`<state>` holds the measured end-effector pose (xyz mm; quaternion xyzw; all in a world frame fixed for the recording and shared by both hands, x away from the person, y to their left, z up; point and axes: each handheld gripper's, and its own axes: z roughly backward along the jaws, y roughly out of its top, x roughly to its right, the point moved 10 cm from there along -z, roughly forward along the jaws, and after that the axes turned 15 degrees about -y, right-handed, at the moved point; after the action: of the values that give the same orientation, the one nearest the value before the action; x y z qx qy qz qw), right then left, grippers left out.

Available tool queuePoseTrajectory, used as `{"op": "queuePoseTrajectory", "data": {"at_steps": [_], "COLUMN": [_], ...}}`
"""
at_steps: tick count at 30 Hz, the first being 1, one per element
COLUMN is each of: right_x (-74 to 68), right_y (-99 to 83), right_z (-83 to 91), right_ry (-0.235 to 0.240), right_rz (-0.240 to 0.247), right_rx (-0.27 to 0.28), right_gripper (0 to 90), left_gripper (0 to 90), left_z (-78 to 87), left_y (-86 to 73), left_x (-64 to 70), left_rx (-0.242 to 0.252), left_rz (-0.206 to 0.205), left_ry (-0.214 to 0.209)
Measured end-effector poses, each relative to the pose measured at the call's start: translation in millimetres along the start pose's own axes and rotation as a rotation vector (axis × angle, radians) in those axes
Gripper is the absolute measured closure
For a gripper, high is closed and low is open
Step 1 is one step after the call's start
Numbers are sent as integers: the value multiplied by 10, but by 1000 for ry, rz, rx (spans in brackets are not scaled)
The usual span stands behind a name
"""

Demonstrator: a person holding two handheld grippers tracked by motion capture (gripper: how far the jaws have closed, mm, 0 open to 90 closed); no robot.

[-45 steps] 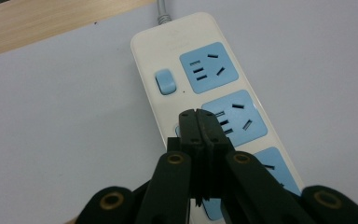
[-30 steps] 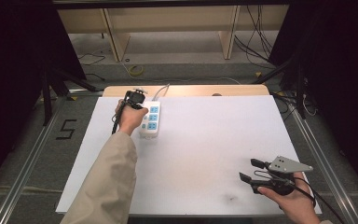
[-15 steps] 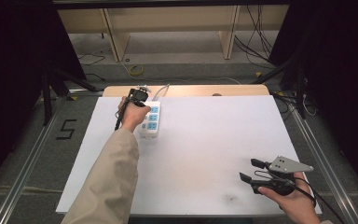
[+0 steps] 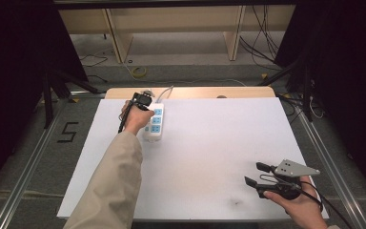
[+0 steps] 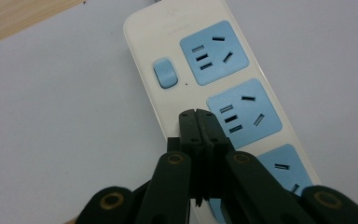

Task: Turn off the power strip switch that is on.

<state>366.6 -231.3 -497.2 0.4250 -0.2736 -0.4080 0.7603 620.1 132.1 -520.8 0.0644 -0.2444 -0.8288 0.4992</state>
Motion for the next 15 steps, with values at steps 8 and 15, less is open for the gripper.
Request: {"op": "queuePoseTrajectory", "data": {"at_steps": [8,15], "right_x": [-5,-6], "right_y": [3,0], "right_z": [-2,-2], "right_ry": [2,4], "right_rz": [2,0], "right_rx": [1,-1], "right_gripper": [307,307], "left_gripper": [898,898], "left_z": [-19,-41], "left_y": [-16,-8], "left_x": [-23,-11], "left_rx": [-17,-21], "left_rz": [-2,-2], "left_ry": [6,3]}}
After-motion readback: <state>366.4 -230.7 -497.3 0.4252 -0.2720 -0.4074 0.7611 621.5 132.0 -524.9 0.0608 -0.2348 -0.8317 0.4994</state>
